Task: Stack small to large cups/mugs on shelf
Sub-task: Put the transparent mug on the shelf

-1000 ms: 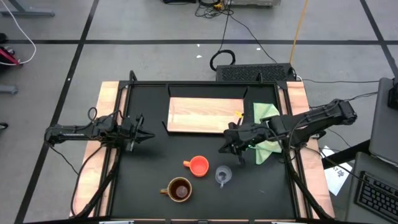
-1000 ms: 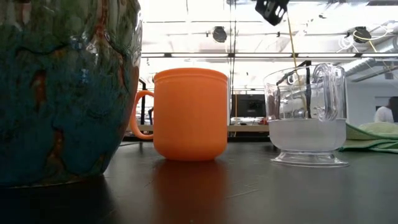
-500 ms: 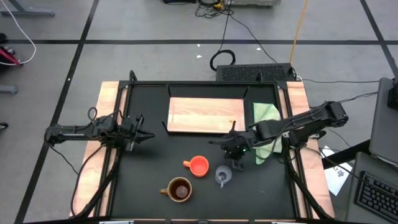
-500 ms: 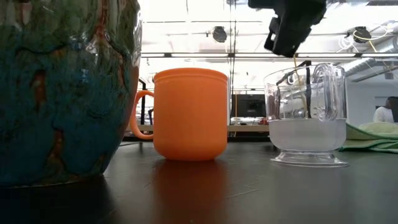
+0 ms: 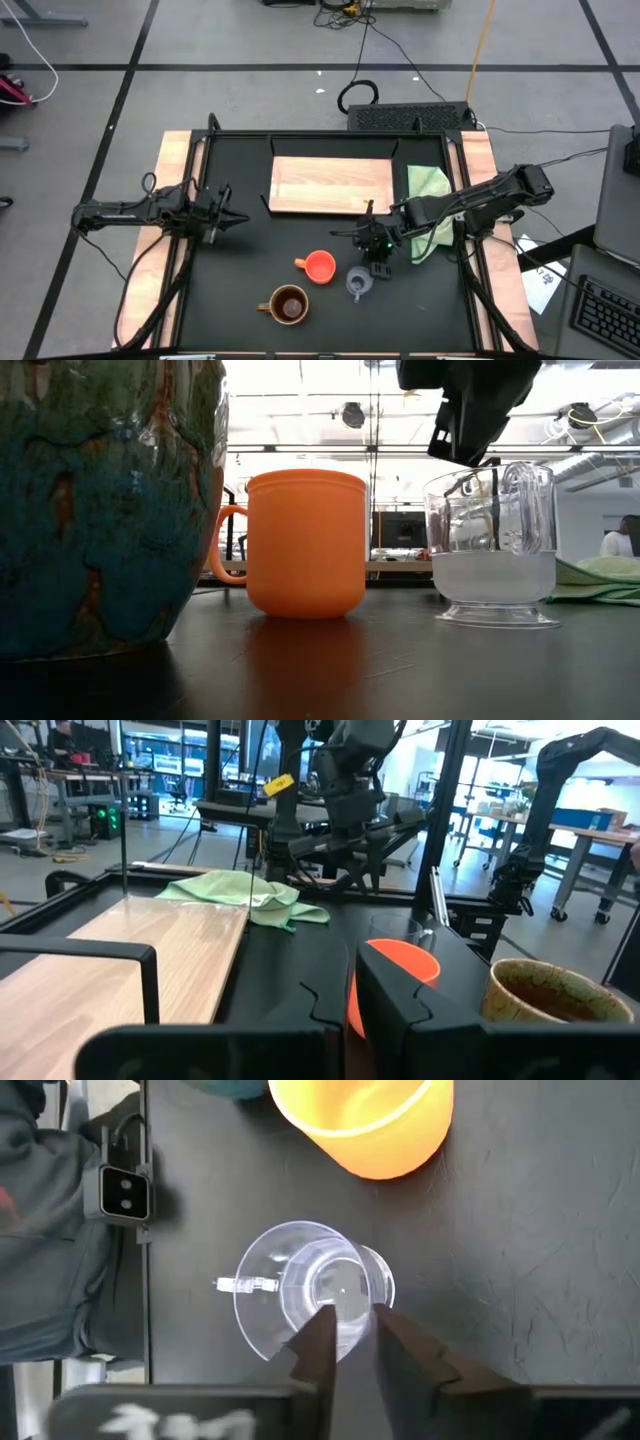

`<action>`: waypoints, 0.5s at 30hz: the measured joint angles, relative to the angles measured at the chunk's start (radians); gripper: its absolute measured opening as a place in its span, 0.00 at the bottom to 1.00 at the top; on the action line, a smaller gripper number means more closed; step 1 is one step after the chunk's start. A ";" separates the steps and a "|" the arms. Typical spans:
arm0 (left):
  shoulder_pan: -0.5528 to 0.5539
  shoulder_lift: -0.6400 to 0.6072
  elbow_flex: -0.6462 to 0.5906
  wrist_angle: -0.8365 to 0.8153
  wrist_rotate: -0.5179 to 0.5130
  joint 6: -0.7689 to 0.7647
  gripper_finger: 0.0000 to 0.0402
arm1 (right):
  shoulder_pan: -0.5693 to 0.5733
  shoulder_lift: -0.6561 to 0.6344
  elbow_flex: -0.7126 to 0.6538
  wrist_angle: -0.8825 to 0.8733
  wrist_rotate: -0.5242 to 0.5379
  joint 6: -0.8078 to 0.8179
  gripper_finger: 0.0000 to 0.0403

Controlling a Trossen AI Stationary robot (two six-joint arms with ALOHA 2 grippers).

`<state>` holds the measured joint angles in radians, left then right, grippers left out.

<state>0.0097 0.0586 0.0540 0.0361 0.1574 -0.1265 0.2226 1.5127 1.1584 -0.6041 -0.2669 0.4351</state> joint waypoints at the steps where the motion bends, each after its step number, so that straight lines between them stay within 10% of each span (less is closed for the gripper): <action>1: 0.000 0.000 0.000 -0.003 0.000 0.002 0.06 | 0.000 0.000 0.000 0.000 -0.002 0.000 0.19; 15: 0.000 0.000 0.000 -0.011 0.000 0.019 0.06 | -0.007 0.009 0.000 0.001 -0.026 0.035 0.43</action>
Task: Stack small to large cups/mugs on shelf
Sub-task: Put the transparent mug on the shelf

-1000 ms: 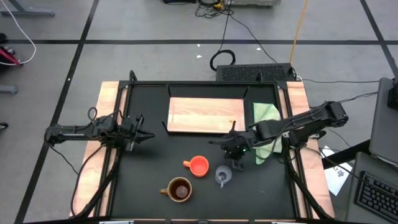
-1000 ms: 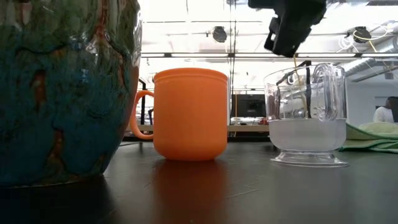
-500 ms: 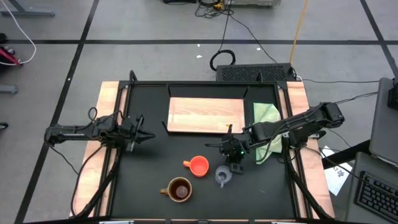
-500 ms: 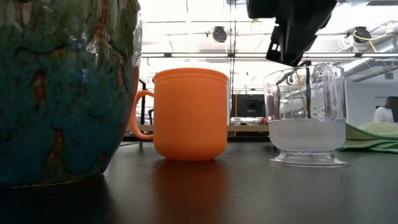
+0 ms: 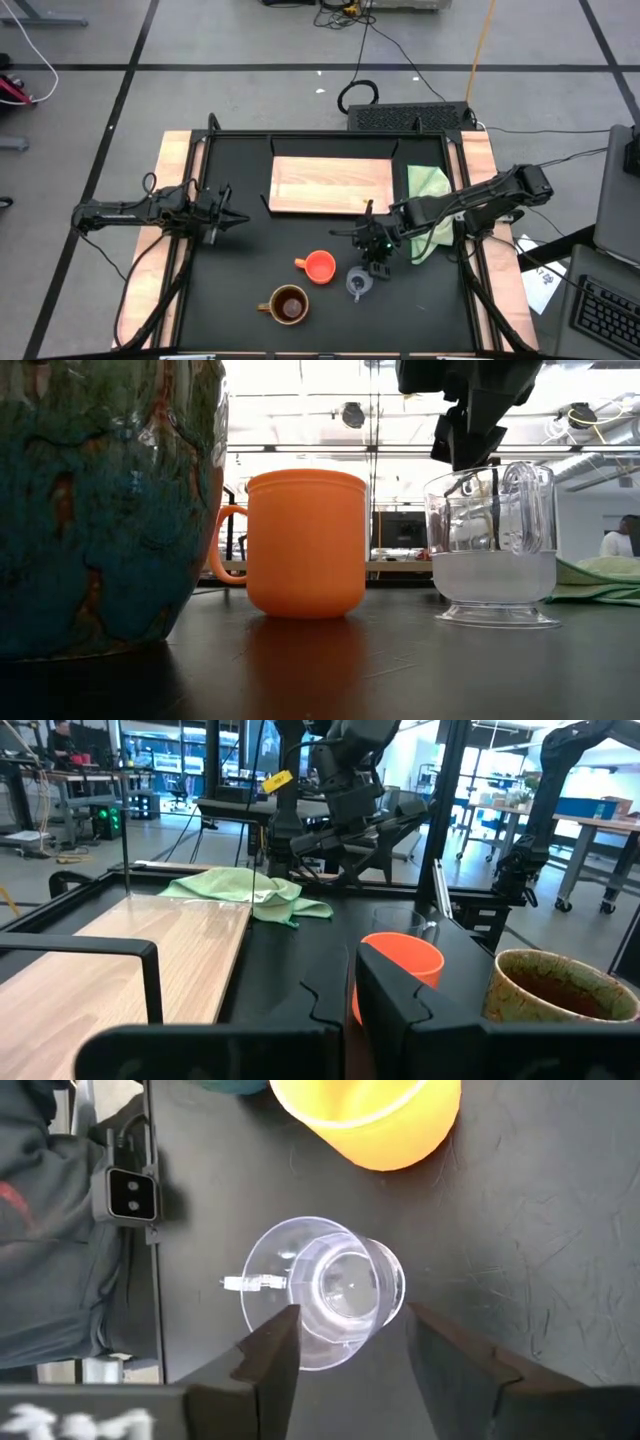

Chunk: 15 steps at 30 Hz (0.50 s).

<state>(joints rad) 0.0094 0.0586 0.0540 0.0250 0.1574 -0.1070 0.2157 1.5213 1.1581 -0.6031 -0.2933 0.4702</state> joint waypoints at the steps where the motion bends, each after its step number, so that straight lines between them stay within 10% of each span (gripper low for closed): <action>1: 0.000 0.000 0.000 0.000 0.000 0.000 0.06 | 0.000 0.000 0.000 0.000 0.001 0.000 0.43; 15: 0.000 0.000 0.000 -0.025 0.000 -0.001 0.06 | 0.016 0.061 -0.001 0.022 0.010 -0.042 0.43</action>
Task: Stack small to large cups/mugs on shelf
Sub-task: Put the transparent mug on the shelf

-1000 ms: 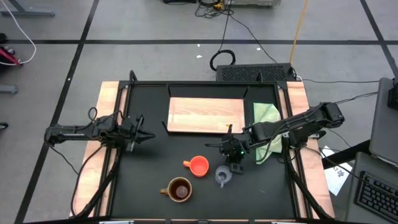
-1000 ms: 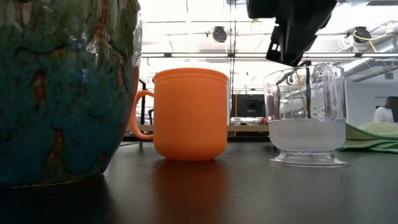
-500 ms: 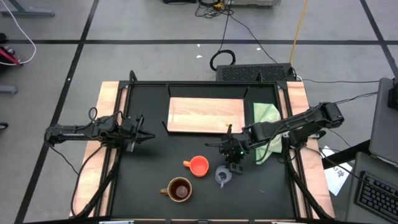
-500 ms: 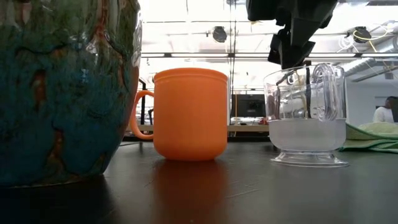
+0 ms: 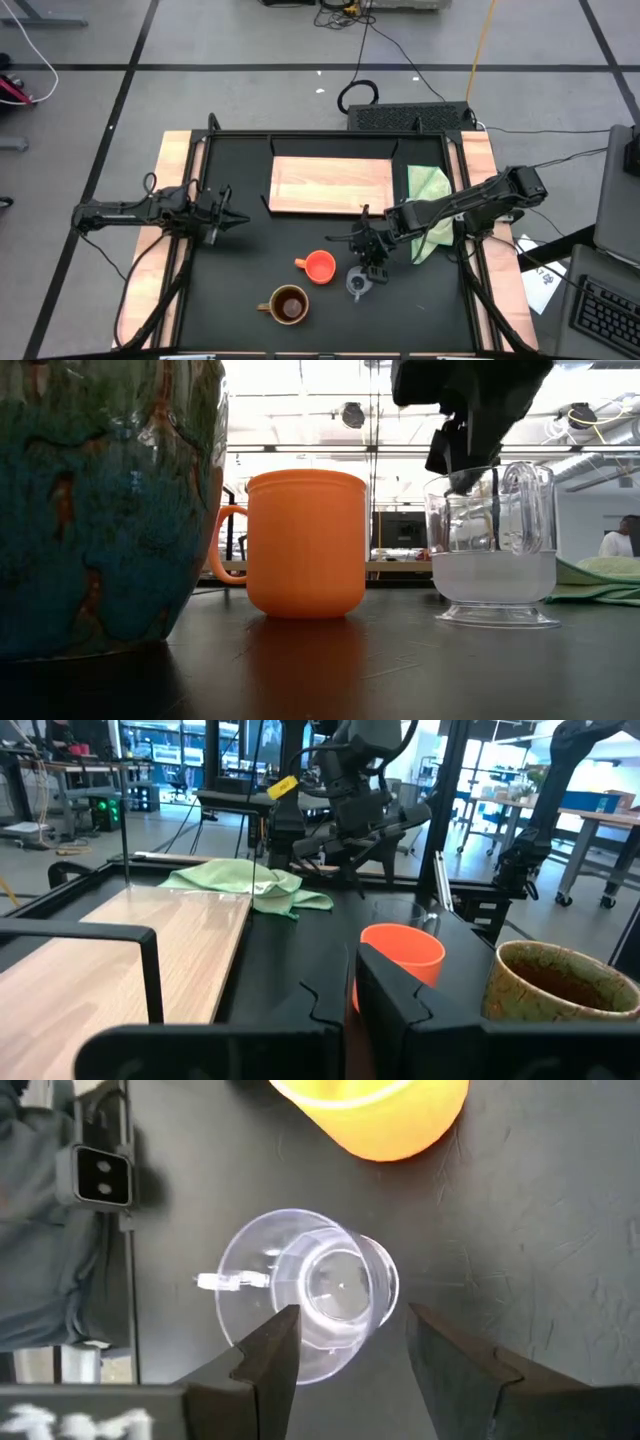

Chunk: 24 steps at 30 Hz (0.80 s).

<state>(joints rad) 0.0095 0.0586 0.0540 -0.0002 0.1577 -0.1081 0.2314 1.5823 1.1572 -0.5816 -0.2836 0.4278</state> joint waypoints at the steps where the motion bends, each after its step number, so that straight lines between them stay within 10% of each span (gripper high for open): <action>1: 0.000 0.000 0.000 -0.006 0.000 0.000 0.06 | -0.001 0.005 0.000 0.004 0.000 -0.002 0.43; 24: 0.000 0.000 0.000 -0.026 0.000 0.002 0.06 | -0.002 0.099 -0.003 0.013 0.000 -0.005 0.42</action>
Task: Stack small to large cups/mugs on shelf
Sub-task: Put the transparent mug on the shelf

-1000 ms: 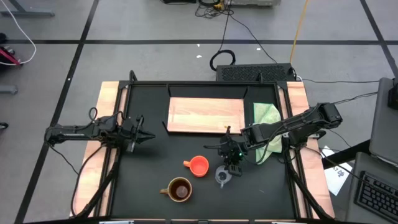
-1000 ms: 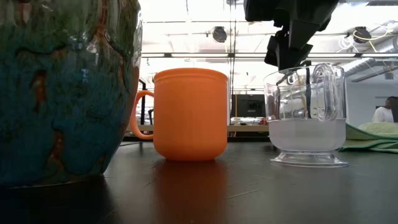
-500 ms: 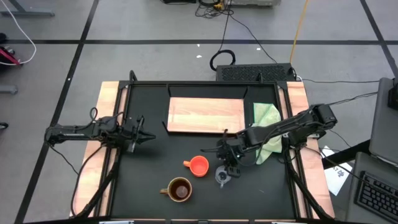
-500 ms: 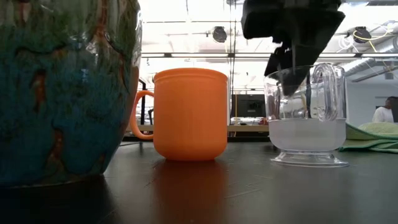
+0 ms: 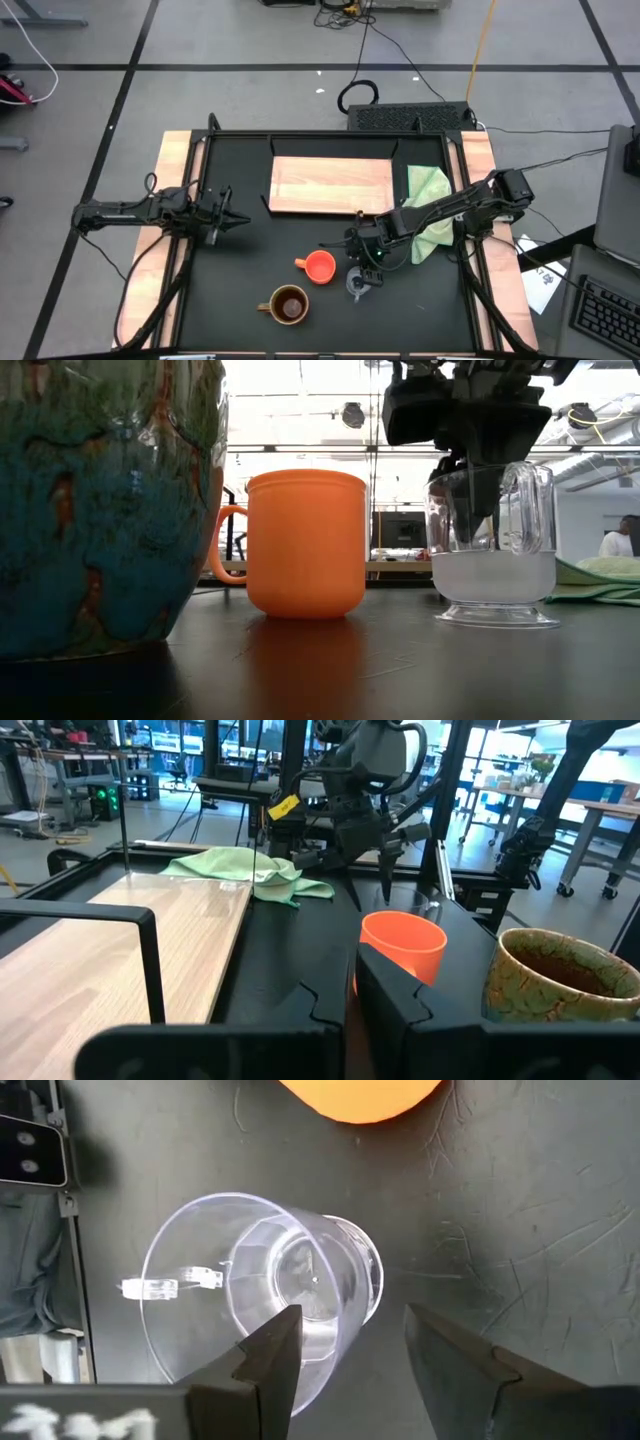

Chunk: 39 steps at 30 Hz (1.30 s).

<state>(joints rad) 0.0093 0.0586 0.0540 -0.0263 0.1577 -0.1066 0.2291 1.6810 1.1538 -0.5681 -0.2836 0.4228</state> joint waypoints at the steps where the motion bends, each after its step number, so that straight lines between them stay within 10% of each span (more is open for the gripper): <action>1: 0.000 0.000 0.000 0.000 0.000 0.000 0.06 | 0.000 0.000 0.000 0.000 0.001 0.000 0.41; 19: 0.000 0.000 0.000 0.000 0.000 0.001 0.06 | -0.019 0.000 0.000 0.001 0.049 0.013 0.02; 39: 0.000 0.000 0.000 -0.001 -0.001 0.007 0.06 | -0.027 -0.241 0.000 0.001 0.131 -0.043 0.00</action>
<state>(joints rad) 0.0094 0.0586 0.0540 -0.0269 0.1570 -0.0994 0.2020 1.4399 1.1538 -0.5666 -0.1531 0.3801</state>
